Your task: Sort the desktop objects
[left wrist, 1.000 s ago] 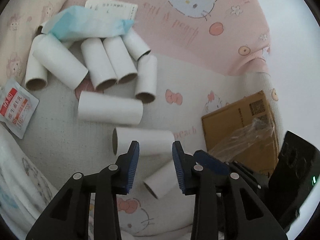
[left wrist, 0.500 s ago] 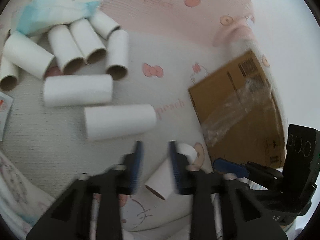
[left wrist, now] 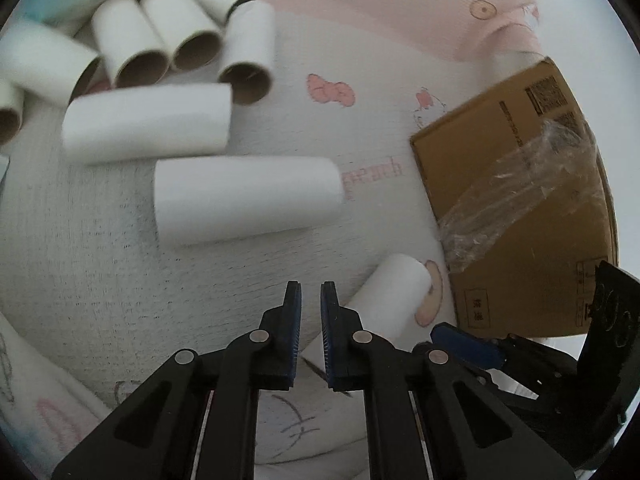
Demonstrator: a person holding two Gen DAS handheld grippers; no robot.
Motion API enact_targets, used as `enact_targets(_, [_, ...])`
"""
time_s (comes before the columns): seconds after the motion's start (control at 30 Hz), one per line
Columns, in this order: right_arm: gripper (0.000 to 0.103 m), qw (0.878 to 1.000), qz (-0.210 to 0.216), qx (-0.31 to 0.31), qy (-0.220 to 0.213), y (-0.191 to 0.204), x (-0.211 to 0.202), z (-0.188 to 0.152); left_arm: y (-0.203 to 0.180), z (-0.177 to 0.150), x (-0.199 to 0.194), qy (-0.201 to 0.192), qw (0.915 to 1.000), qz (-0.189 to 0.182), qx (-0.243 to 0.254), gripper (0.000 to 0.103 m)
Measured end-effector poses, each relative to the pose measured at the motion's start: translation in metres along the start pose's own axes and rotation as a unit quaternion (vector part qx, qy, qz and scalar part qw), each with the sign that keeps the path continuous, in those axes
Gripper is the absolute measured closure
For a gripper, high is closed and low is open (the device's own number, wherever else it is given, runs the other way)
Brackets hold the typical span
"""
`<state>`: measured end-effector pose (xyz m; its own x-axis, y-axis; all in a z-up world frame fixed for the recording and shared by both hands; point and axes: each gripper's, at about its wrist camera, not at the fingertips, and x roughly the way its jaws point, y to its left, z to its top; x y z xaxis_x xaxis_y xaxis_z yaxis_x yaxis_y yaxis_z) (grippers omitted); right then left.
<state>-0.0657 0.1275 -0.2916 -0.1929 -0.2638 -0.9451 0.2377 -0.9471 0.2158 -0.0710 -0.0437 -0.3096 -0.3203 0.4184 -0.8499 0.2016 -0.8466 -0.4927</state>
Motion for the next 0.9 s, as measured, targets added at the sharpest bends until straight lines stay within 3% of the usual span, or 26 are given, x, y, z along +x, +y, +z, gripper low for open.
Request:
enact_targets(0.07, [0.082, 1.0, -0.023, -0.003, 0.002, 0.002, 0.004, 0.002, 0.003, -0.001, -0.002, -0.004, 1.0, -0.003, -0.003, 0.093])
enact_targets(0.3, [0.082, 0.999, -0.035, -0.007, 0.011, 0.003, 0.019, 0.002, 0.002, -0.004, 0.006, 0.017, 0.9998, -0.013, 0.006, 0.093])
enact_targets(0.4, [0.082, 1.0, -0.005, -0.005, -0.003, 0.002, 0.022, 0.003, 0.002, -0.007, 0.005, 0.016, 0.9998, -0.003, 0.008, 0.093])
enact_targets(0.67, [0.082, 0.999, 0.026, 0.0, -0.02, -0.001, 0.023, 0.02, 0.007, -0.011, 0.004, 0.017, 0.9998, -0.012, -0.007, 0.094])
enact_targets(0.83, [0.082, 0.999, 0.026, 0.009, -0.023, -0.007, 0.02, 0.027, 0.001, -0.011, 0.007, 0.021, 0.998, -0.059, -0.002, 0.094])
enact_targets(0.9, [0.082, 0.998, 0.049, 0.013, -0.02, -0.008, 0.019, 0.03, -0.004, -0.012, 0.011, 0.028, 0.9968, -0.075, -0.003, 0.093])
